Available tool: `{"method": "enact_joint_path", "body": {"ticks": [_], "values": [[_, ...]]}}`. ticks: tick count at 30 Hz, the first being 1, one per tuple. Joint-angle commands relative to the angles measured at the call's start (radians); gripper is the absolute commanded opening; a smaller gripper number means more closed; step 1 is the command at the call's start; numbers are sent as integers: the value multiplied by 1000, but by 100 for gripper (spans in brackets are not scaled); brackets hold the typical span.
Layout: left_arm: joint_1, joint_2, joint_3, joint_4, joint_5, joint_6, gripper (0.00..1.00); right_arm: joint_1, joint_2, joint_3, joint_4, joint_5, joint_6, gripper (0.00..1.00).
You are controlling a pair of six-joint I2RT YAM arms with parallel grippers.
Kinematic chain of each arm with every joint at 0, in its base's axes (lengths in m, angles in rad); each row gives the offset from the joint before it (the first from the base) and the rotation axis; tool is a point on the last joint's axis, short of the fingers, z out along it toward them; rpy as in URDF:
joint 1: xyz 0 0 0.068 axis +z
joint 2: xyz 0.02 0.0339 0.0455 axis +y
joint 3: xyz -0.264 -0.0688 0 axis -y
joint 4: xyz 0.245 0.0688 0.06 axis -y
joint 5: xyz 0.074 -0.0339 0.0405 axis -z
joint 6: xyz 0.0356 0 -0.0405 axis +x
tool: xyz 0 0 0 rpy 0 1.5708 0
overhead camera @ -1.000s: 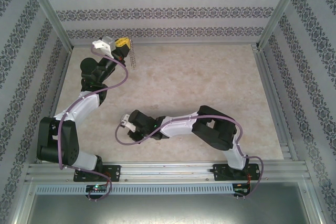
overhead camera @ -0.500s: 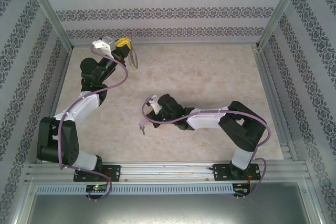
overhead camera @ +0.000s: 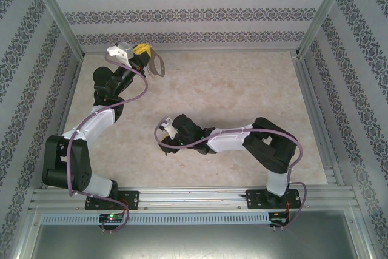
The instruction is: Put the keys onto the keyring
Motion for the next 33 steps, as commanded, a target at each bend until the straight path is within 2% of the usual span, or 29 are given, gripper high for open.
{"method": "enact_joint_path", "body": {"ticks": [1, 10, 22, 27, 33], "values": [[-4, -20, 21, 32, 19, -2, 0, 22, 32, 50, -69, 40, -28, 30], [-2, -13, 20, 41, 19, -5, 0, 57, 75, 113, -162, 142, -38, 30], [-2, -9, 21, 46, 19, -6, 0, 63, 112, 139, -190, 146, -36, 25], [-2, -4, 24, 47, 18, -6, 0, 69, 98, 127, -182, 141, -35, 30], [-3, 0, 27, 47, 19, -10, 0, 71, 78, 119, -179, 123, -25, 31]]}}
